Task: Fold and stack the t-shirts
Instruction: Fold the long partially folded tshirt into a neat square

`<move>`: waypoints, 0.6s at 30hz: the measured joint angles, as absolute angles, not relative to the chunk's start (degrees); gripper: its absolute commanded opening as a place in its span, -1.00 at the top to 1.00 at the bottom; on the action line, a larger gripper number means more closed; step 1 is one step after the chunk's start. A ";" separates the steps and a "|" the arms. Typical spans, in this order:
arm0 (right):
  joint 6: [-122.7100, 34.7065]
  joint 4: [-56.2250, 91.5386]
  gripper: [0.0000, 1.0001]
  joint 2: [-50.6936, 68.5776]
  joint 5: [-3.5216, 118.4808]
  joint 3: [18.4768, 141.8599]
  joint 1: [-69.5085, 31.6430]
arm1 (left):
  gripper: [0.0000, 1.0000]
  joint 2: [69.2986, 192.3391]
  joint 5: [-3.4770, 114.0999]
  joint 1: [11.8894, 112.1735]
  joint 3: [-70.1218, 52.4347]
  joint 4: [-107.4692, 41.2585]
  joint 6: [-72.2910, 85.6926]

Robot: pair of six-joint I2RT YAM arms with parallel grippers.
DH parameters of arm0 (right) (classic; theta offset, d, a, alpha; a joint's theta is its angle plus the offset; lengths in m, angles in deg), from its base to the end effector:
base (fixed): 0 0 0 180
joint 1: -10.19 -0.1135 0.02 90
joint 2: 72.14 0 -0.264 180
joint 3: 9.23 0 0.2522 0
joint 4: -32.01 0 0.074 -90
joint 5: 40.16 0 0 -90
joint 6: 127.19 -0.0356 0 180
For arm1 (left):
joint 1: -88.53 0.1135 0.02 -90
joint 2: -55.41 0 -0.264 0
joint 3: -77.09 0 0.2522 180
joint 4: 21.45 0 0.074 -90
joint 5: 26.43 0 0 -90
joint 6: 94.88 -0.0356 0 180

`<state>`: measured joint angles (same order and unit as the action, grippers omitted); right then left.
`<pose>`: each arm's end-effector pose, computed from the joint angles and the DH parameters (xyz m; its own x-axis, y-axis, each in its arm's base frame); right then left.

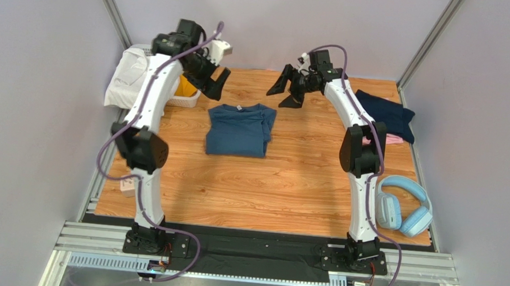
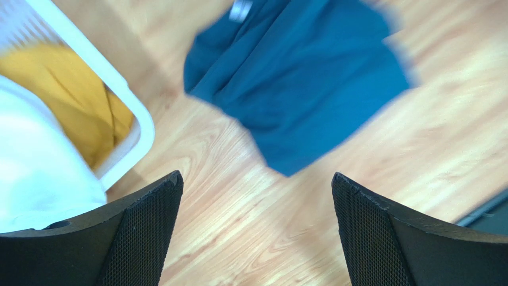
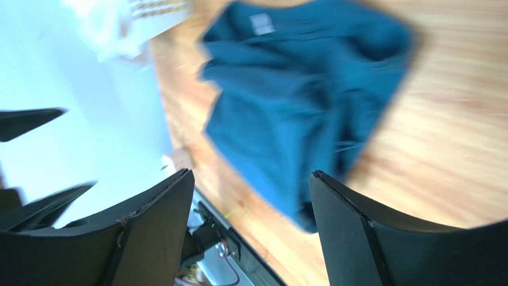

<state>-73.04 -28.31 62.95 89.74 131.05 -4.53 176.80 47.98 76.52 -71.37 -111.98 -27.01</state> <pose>0.4933 0.1532 0.2396 -0.9651 0.2110 -0.1552 0.0192 0.6480 0.7614 0.4191 -0.0989 0.3568 -0.6908 0.5179 -0.5045 0.6241 0.7794 -0.0544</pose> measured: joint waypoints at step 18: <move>-77.59 -18.46 -0.64 70.82 107.57 120.67 -21.36 | -0.99 155.94 21.71 79.80 -52.37 -111.65 -26.18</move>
<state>-77.59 -18.46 70.82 107.57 120.67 -21.36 155.94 21.71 79.80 -52.37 -111.65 -26.18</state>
